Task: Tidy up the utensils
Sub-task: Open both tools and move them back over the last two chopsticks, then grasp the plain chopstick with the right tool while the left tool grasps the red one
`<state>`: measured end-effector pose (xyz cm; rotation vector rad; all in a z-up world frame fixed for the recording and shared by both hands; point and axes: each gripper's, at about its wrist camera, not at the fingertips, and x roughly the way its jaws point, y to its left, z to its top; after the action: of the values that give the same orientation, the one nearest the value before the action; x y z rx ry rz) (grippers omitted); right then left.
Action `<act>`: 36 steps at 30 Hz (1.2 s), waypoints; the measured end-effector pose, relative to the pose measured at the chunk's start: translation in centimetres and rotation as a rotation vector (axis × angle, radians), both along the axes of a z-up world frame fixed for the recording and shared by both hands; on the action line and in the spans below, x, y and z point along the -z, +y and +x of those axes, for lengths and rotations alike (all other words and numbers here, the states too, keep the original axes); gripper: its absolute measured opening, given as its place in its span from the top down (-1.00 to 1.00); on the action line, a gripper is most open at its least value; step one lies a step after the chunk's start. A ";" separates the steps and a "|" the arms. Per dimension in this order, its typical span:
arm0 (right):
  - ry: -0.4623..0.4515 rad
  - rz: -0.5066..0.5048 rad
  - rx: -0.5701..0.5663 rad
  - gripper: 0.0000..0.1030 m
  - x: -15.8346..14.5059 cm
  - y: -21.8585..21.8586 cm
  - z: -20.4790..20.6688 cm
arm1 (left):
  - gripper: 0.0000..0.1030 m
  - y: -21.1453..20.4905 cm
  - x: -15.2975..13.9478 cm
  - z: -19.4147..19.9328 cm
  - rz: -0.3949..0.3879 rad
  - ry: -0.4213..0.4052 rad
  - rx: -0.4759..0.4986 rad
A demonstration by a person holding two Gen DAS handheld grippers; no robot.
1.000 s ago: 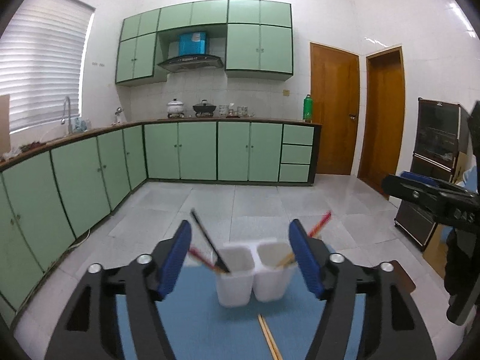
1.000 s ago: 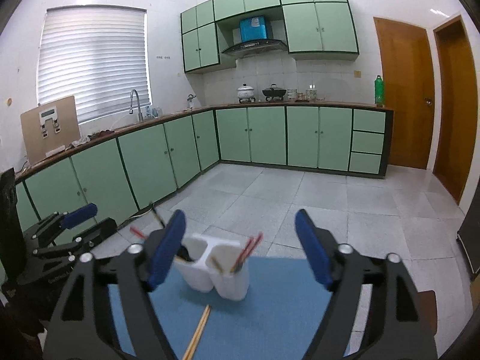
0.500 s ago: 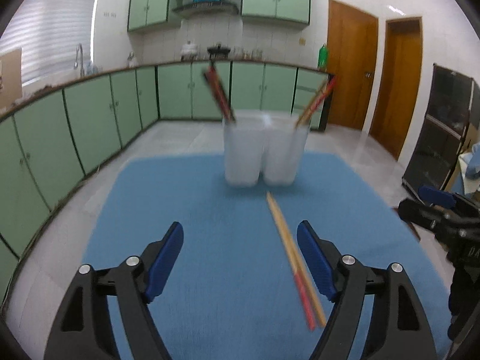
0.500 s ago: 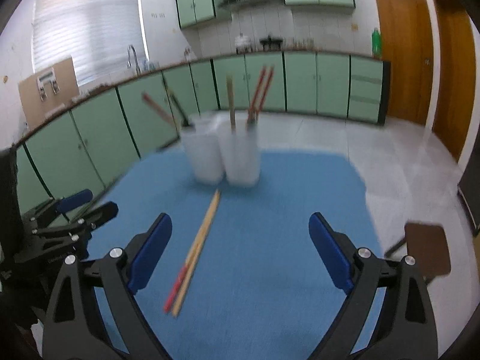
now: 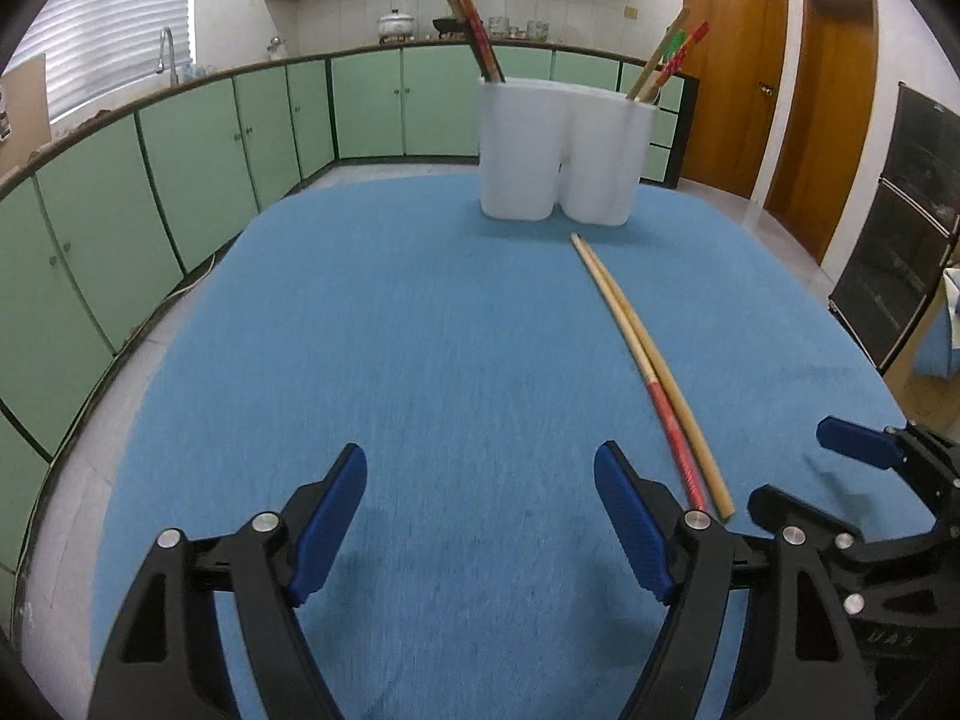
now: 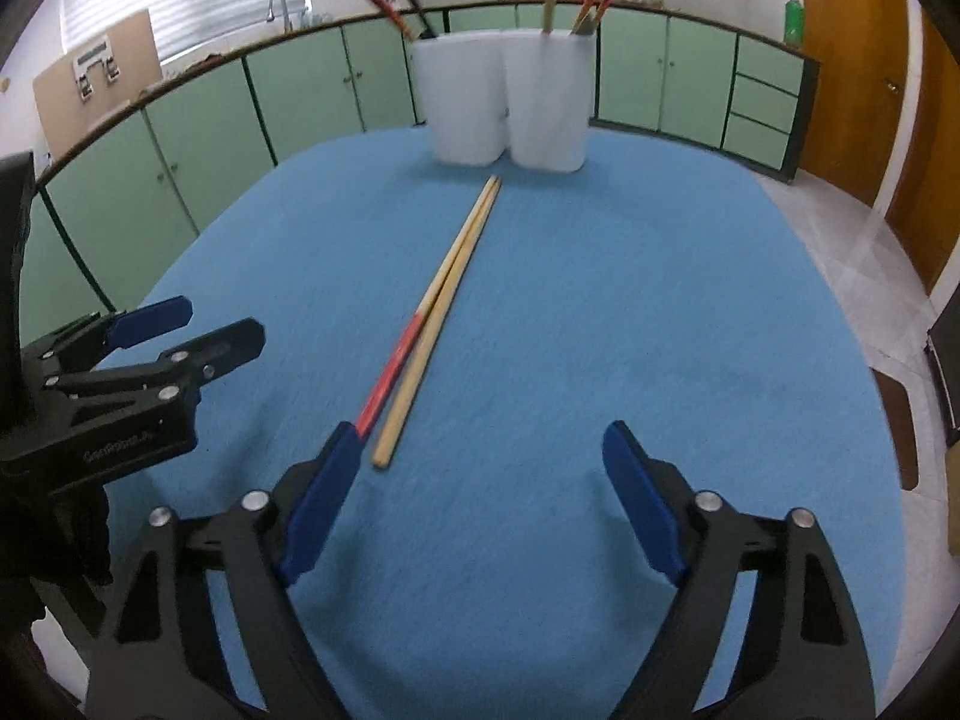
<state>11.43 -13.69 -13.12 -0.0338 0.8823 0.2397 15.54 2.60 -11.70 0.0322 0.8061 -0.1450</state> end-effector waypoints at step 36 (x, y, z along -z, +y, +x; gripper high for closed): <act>0.028 0.024 -0.017 0.87 0.5 0.1 1.0 | -0.49 -0.6 1.0 0.1 0.019 0.028 -0.002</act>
<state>12.41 -13.62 -13.61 -0.0163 0.9069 0.2672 15.60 1.95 -12.73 0.0469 0.8358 -0.1364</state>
